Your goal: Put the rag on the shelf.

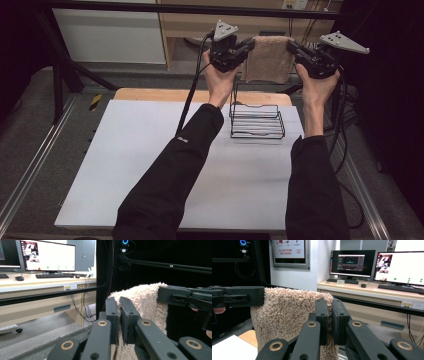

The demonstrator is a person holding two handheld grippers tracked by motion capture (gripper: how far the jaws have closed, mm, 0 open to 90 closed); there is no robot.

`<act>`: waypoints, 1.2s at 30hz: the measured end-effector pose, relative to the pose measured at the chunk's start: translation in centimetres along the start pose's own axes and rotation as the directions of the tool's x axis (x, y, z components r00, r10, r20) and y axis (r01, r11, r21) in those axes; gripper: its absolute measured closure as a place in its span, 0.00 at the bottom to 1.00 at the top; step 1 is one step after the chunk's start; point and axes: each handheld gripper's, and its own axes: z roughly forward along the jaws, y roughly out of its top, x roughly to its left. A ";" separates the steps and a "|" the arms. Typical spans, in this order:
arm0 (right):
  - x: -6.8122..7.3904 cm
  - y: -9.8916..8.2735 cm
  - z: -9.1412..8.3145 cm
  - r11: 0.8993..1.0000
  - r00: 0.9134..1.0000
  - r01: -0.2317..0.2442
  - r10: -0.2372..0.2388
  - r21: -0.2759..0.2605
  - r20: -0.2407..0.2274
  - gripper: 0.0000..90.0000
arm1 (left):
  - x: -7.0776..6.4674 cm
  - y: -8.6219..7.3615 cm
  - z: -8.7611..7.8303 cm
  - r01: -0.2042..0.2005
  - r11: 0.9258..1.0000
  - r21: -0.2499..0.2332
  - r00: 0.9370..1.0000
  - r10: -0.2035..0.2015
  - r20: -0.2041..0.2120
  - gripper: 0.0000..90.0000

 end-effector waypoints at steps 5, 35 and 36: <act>-0.4 -0.9 0.5 1.000 1.000 0.010 -0.010 0.017 -0.014 0.95 | 0.4 -0.7 0.4 -0.014 1.000 0.026 1.000 0.014 -0.003 0.95; -0.1 -5.6 -2.6 0.997 1.000 -0.011 0.013 0.072 -0.026 0.94 | -1.6 -5.3 -1.0 -0.054 0.992 0.114 0.994 0.042 0.100 0.94; -0.1 -5.6 -2.8 0.997 1.000 -0.013 0.015 0.075 -0.025 0.93 | -1.7 -5.4 -1.1 -0.057 0.991 0.119 0.993 0.044 0.105 0.94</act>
